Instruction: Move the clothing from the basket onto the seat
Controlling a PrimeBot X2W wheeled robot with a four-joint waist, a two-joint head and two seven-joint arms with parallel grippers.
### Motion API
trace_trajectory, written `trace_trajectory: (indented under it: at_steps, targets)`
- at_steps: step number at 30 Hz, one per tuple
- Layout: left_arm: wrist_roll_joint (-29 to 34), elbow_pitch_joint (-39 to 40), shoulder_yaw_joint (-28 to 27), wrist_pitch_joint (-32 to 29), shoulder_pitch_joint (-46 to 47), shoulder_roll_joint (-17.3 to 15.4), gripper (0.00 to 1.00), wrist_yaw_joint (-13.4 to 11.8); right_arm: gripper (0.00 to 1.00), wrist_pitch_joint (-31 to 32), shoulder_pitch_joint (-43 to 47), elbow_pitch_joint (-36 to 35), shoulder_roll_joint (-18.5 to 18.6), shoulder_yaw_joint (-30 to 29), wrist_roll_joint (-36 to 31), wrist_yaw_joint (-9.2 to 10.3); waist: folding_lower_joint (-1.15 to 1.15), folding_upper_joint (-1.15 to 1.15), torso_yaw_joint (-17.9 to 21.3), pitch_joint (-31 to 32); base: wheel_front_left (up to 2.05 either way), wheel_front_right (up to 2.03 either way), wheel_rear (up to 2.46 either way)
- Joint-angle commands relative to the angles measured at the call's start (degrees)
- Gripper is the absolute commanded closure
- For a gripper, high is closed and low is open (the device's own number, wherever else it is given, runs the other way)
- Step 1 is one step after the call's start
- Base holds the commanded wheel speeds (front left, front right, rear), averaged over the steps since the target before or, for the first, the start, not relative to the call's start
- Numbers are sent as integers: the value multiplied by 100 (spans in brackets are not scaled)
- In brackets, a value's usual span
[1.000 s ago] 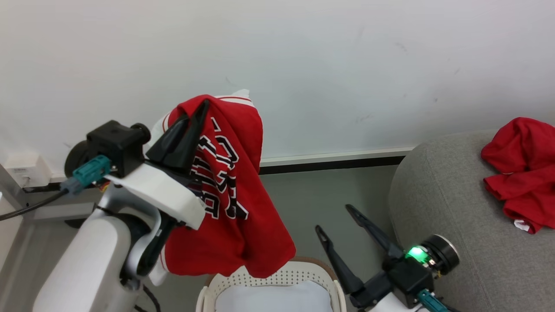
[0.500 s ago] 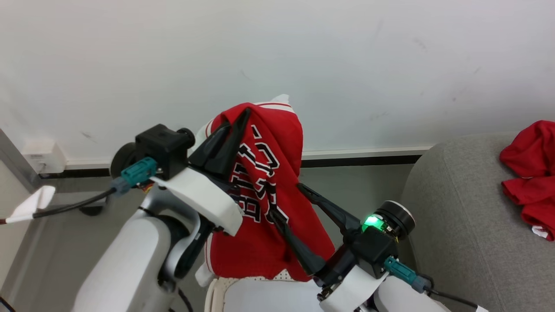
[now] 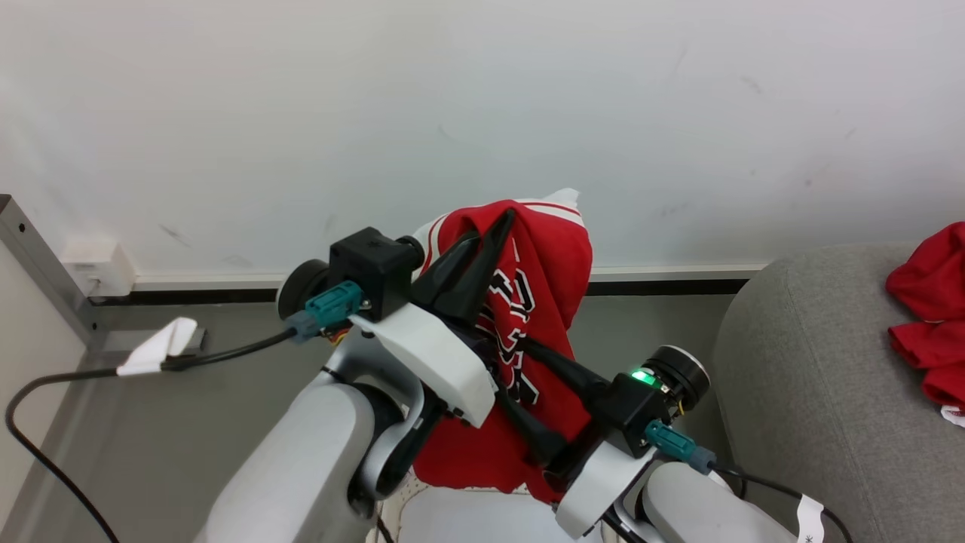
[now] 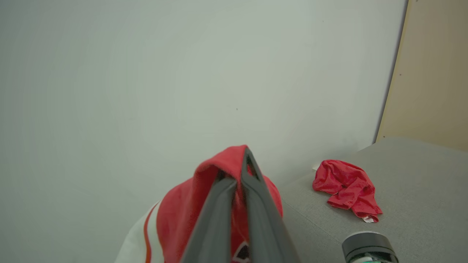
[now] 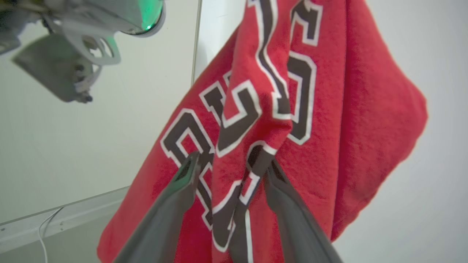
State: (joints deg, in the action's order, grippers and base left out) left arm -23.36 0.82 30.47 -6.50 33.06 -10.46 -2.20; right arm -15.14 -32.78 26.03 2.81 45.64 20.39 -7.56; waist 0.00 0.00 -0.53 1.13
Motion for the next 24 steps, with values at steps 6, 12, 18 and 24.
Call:
trace_trajectory:
  at_steps: [6, 12, 18, 24]
  targets:
    - [-99, -140, 98, 53, 62, 89, 100, 18, 100, 0, -236, 232, 17, 131, 328, 15, 0, 0, -55, 21, 0, 0, 0]
    - [-86, -234, 44, 93, 3, -25, 100, -21, 100, 0, -222, 277, 15, -42, 391, 15, 0, 0, 11, 8, 0, 0, 0]
    - [-14, -325, 0, 172, -45, -113, 22, -87, 100, 0, -120, 184, 17, -281, 400, 15, 0, 0, 116, -10, 0, 0, 0]
    - [28, -385, 33, 251, -96, -174, 0, -117, 100, -1, -92, 192, 15, -685, 299, 15, 0, 0, 199, -39, 0, 0, 0]
